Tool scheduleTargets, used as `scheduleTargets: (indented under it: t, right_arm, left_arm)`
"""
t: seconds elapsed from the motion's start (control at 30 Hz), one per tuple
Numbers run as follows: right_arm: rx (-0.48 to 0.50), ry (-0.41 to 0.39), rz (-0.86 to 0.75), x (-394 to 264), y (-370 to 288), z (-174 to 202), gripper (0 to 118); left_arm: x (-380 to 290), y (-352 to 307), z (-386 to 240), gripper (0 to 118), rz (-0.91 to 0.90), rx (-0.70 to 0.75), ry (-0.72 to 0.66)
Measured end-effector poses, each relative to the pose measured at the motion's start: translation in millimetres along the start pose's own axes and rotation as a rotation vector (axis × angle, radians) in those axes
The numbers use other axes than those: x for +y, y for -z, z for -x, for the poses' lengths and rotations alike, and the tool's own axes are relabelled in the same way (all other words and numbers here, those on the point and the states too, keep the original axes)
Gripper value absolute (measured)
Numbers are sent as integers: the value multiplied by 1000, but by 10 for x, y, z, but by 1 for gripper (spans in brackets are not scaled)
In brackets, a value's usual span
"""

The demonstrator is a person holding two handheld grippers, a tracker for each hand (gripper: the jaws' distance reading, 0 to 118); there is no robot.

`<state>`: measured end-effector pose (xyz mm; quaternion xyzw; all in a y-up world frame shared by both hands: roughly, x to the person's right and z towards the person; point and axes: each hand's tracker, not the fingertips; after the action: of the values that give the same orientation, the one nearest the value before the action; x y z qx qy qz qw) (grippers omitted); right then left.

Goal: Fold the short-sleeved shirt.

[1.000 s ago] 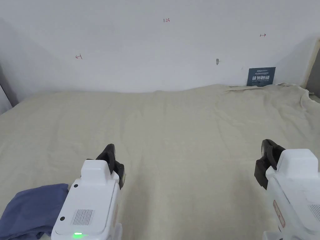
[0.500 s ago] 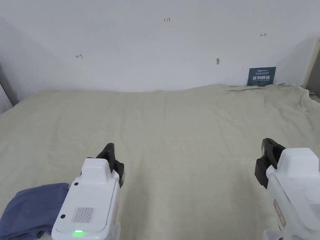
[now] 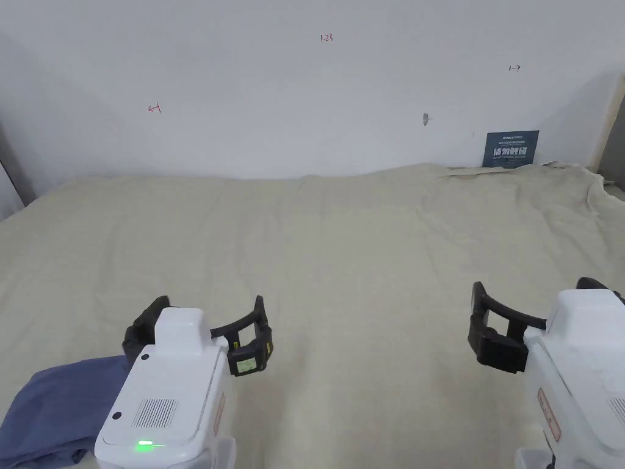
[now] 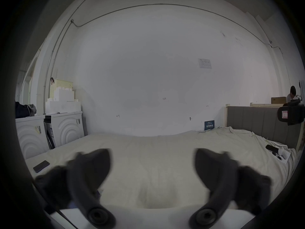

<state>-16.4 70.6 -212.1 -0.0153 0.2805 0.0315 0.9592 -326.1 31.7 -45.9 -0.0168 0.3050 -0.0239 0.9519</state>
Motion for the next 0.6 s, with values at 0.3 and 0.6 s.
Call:
scheduleTargets:
  t: [0.3,0.6]
  right_arm:
    - [-2,9,-8,18,-17,-4,118]
    - [-3,18,-15,30,-30,3,118]
  left_arm:
    - [-6,-48,30,118,-25,8,-1]
    - [9,-55,20,118,-27,14,13]
